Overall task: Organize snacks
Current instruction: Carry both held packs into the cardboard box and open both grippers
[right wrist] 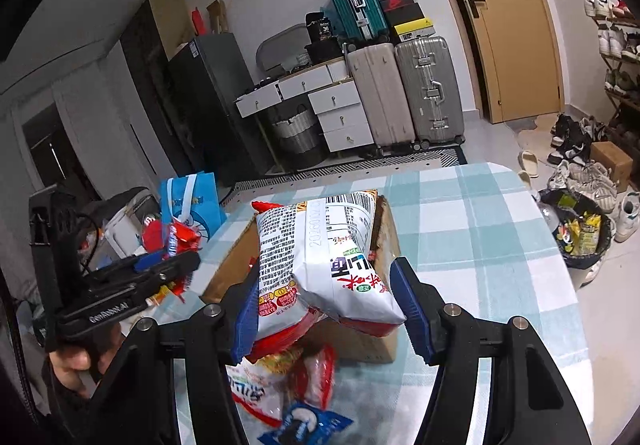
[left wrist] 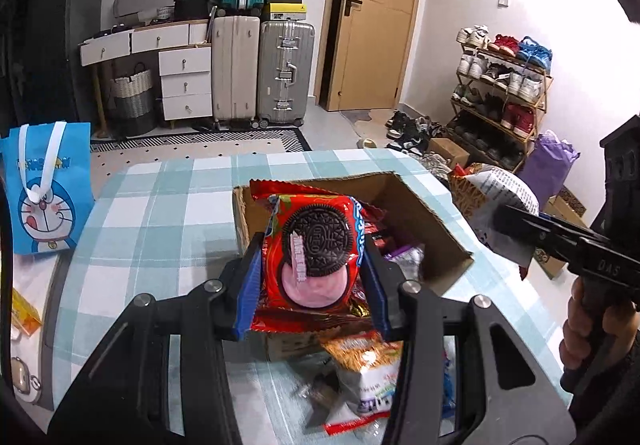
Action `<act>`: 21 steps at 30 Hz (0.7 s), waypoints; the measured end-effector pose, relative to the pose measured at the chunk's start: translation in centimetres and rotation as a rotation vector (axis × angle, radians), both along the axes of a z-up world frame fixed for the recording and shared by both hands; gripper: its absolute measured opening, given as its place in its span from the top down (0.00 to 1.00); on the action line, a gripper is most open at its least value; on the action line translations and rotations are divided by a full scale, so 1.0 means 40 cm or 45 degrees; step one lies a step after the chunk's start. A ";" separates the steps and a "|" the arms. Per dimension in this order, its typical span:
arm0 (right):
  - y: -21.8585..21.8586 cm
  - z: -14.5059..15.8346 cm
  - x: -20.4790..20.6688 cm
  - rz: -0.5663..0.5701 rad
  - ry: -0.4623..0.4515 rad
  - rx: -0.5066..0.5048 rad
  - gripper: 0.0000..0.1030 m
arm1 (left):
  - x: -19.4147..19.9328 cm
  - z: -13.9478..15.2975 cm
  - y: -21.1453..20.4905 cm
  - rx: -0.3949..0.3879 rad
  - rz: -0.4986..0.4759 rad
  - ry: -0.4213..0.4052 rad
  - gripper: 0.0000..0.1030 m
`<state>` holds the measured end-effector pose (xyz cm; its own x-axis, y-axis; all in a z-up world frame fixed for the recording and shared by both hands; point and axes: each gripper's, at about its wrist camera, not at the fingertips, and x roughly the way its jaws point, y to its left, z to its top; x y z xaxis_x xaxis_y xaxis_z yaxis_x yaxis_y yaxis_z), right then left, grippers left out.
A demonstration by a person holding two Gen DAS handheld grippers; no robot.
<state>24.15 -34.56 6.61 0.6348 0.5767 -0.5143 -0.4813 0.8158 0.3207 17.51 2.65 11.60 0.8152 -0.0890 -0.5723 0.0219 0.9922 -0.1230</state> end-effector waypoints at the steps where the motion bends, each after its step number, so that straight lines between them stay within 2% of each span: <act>1: 0.009 -0.001 0.009 0.008 0.007 0.004 0.40 | 0.013 -0.001 0.000 0.005 0.008 -0.001 0.59; 14: 0.099 -0.052 0.107 0.023 0.055 -0.016 0.40 | 0.157 -0.084 0.015 0.001 0.038 0.043 0.59; 20: 0.135 -0.078 0.140 0.019 0.050 -0.037 0.40 | 0.211 -0.129 0.000 0.072 0.036 0.069 0.59; 21: 0.147 -0.081 0.145 0.012 0.041 -0.074 0.40 | 0.217 -0.136 -0.001 0.071 0.034 0.076 0.59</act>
